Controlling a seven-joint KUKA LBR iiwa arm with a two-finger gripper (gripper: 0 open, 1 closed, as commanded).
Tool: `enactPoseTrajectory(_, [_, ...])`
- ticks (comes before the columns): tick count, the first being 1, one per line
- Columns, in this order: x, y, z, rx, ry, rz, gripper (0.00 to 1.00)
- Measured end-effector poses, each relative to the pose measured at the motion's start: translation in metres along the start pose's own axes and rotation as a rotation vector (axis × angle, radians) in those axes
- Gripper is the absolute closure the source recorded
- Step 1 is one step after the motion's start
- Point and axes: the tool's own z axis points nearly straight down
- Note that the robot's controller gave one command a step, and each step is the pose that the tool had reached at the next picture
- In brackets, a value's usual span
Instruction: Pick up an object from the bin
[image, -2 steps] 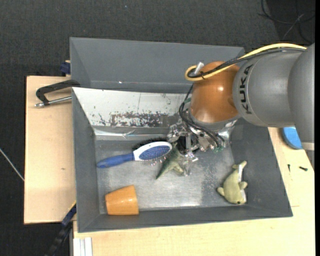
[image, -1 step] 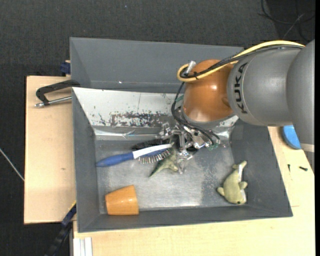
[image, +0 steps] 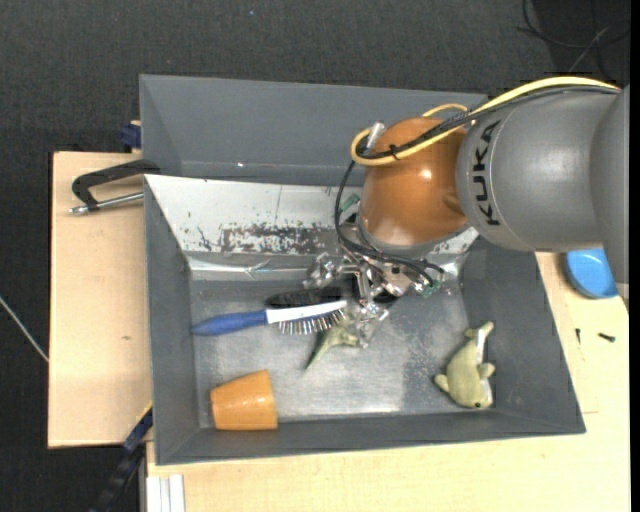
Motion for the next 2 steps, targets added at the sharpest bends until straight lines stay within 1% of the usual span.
enactPoseTrajectory(1, [-0.0103, 0.0074, 0.0198, 0.025, 0.005, -0.116, 0.0])
enactPoseTrajectory(2, [-0.0108, 0.0076, 0.0186, 0.021, 0.0, -0.169, 0.0])
